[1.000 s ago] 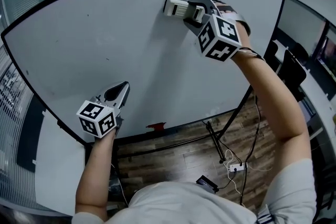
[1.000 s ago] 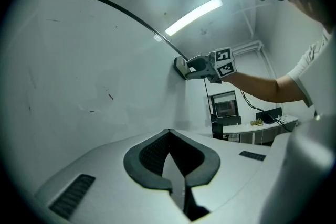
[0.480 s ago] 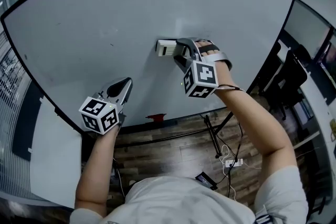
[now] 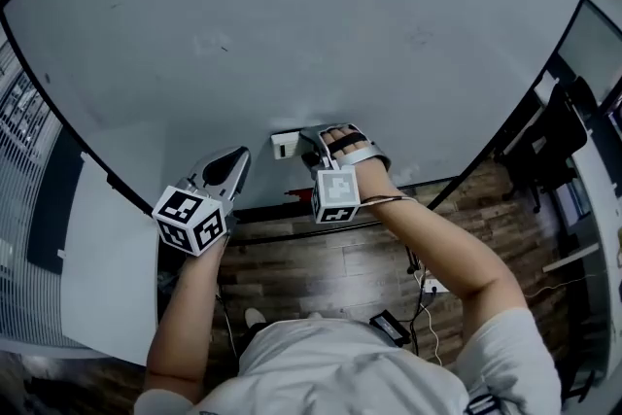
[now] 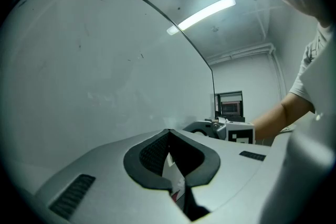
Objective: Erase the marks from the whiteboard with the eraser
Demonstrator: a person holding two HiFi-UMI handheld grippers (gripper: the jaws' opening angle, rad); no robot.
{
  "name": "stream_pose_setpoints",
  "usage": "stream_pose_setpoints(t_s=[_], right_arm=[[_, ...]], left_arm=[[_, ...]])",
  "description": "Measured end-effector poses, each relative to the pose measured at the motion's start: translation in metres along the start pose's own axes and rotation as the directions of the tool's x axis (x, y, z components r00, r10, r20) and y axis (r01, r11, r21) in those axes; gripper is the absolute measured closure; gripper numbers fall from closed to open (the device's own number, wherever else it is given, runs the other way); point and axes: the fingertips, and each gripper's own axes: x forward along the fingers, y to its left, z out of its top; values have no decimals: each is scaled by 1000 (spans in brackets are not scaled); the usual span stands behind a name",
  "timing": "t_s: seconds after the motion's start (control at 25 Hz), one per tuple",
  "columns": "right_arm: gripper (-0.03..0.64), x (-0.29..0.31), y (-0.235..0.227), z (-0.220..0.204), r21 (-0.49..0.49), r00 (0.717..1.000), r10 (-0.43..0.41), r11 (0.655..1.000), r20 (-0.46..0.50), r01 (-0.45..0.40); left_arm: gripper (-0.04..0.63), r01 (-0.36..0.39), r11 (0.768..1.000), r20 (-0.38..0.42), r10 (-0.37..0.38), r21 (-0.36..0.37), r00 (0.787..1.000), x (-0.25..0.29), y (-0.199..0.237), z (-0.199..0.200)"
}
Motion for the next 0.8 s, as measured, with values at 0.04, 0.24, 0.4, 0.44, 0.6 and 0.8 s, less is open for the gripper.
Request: stream_pose_setpoints(t_s=[0.04,0.24,0.4,0.44,0.6,0.8], right_arm=[[383,8,14,5,-5,1000,21,1000,9,-21],[383,38,61,12,6,996,90,996,12,-90],[383,38,61,18,-4,994,110,994,-25,-110],[383,39,60,19,6,993,116,993,-29,-115],[383,34,46,31,4,995,99,995,-26,-99],[383,18,-4,58,6,999,31,999,16,-31]], left_arm=[[588,-5,1000,-7,5,-6,1000,-4,2,-5],[588,-24,1000,-26,24,5,999,-14,10,-16],[588,-27,1000,-32,27,-7,999,-20,15,-20],[588,-27,1000,-30,27,-3,999,-21,17,-19],[588,-31,1000,-20,31,-3,999,-27,21,-11],[588,-33,999,-5,33,7,999,-35,28,4]])
